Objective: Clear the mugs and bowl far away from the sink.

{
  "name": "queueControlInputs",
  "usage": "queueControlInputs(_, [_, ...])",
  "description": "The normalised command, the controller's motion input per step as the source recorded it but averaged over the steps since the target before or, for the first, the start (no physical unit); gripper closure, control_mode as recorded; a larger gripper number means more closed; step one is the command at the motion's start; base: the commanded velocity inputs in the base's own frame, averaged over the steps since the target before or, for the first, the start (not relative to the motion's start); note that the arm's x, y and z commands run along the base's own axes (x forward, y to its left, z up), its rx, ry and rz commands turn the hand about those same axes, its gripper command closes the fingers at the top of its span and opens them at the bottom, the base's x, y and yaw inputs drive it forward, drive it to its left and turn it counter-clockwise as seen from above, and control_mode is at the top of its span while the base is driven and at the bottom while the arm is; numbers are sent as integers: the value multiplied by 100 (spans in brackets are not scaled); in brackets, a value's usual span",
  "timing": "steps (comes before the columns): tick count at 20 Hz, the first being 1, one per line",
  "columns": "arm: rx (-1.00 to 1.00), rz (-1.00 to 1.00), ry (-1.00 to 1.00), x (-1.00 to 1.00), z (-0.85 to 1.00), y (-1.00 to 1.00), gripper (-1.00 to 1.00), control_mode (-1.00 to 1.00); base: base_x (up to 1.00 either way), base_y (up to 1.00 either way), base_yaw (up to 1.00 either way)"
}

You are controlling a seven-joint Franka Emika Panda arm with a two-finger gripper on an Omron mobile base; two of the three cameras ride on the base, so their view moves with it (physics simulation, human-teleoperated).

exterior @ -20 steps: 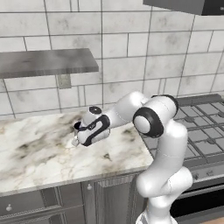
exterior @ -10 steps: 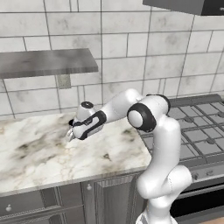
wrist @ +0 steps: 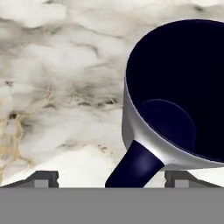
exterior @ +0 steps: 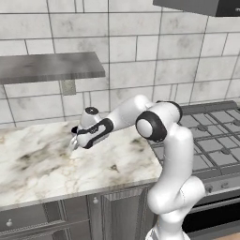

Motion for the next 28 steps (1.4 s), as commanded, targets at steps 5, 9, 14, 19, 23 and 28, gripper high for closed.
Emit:
queueControlInputs(5, [2,-7,-1,-18,21,-3,-100,-100,0,0,0])
queueControlInputs(9, [6,-10,-4,-49,29,-10,-100,-100,0,0,0])
queueControlInputs(14, [12,-15,-2,-82,12,-36,-100,-100,0,0,0])
queueControlInputs(19, [16,-20,0,-64,38,-65,-100,-100,0,0,0])
queueControlInputs(23, [14,-14,0,-45,83,-71,-100,-100,0,0,0])
queueControlInputs(28, [5,-6,1,-37,82,-89,-100,-100,0,0,0])
